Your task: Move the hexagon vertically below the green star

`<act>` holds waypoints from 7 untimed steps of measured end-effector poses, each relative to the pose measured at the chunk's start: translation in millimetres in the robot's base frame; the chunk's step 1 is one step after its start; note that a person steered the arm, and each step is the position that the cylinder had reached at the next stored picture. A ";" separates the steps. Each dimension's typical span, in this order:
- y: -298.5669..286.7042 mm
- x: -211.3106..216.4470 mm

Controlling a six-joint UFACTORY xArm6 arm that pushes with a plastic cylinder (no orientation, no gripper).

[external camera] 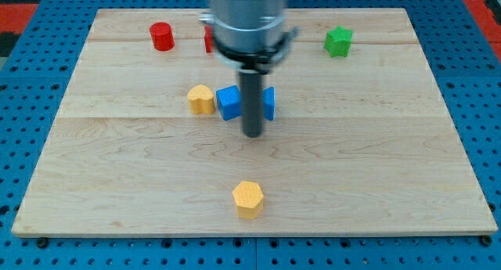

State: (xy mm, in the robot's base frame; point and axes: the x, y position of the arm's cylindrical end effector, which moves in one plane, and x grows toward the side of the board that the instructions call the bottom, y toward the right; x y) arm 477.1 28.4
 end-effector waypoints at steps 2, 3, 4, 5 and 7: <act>72.7 127.3; 66.1 141.5; 14.0 141.7; -44.3 139.9; -53.4 74.0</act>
State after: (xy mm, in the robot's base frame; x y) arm 551.1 -25.0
